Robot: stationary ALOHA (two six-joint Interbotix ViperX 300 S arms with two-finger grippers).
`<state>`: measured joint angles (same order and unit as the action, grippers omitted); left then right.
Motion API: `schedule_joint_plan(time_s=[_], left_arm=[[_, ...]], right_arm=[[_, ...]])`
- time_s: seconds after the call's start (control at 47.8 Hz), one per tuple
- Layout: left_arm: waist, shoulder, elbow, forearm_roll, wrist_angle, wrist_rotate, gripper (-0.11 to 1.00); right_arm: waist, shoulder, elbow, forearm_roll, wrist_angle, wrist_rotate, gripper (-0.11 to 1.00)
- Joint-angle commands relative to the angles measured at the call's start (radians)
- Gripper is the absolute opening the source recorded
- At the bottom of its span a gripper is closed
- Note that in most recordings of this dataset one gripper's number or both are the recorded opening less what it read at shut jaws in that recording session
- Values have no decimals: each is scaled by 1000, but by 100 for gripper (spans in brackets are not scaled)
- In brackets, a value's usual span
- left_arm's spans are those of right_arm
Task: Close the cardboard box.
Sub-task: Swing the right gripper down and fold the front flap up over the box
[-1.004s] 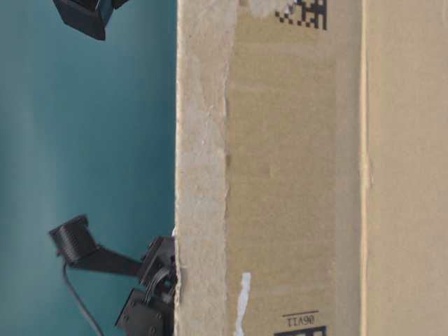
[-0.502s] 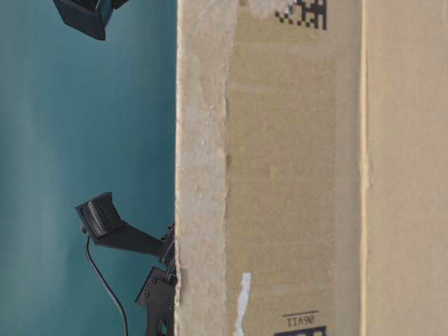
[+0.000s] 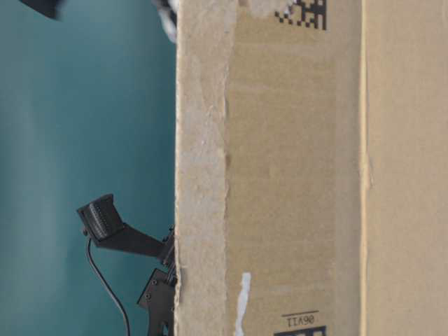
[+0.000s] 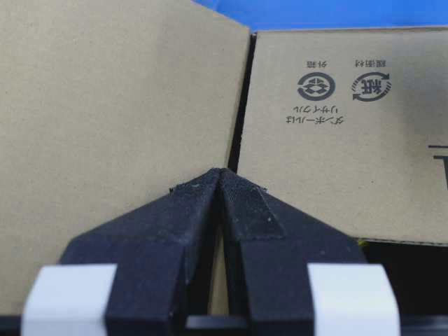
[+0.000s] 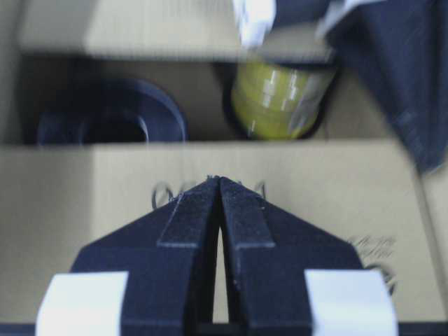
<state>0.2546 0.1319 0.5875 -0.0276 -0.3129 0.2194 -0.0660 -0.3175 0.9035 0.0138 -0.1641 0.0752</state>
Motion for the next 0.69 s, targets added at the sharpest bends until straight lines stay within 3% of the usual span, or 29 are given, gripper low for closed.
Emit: schedule_joint_plan(time_s=[0.0, 0.377, 0.669], left_arm=[[-2, -14, 2, -3, -6, -2, 0], [0, -14, 12, -2, -6, -3, 0], [-2, -14, 15, -2, -6, -3, 0]], right_arm=[[23, -67, -5, 0, 0, 2, 0], [227, -258, 51, 2, -83, 3, 0], [402, -232, 61, 0, -97, 0, 0]])
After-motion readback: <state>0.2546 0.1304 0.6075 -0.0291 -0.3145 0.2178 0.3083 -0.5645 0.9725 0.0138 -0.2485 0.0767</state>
